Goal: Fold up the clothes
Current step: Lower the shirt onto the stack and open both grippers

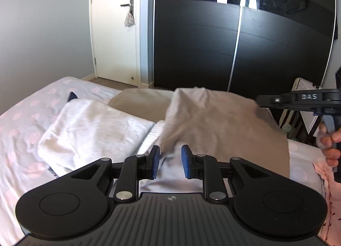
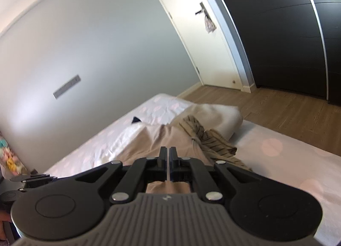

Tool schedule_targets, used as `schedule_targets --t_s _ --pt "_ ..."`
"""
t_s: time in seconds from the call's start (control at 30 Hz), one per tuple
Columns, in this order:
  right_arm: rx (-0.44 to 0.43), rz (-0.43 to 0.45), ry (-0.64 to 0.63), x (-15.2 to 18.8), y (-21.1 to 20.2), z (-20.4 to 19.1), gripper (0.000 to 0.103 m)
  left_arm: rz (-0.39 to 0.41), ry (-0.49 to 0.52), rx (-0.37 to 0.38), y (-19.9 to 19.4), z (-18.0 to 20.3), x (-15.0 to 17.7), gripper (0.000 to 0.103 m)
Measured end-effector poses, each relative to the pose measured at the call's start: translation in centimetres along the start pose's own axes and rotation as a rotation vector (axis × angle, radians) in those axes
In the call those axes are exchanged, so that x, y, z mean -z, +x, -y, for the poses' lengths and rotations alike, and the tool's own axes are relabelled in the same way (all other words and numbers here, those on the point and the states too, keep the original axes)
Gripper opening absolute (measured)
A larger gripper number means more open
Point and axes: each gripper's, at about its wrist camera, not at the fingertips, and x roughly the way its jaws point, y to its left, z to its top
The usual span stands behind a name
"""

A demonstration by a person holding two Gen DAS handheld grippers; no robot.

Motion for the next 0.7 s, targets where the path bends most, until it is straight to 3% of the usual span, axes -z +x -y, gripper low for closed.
schedule_targets --t_s 0.23,0.4,0.6,0.7 --pt "0.114 -0.109 0.023 0.9 4.7 2.8 0.0 -0.091 -0.087 0.047 5.1 -1.5 0.4 0.02" --pt "0.136 -0.17 0.07 2.6 7.4 5.2 0.0 -0.144 -0.125 0.095 7.4 -2.5 0.8 0.02" --pt "0.13 -0.16 0.041 2.0 6.5 4.6 0.0 -0.106 -0.071 0.076 5.2 -2.2 0.6 0.023" --pt "0.108 -0.107 -0.019 1.3 4.2 3.4 0.005 -0.052 -0.038 0.049 2.7 -1.0 0.3 0.023"
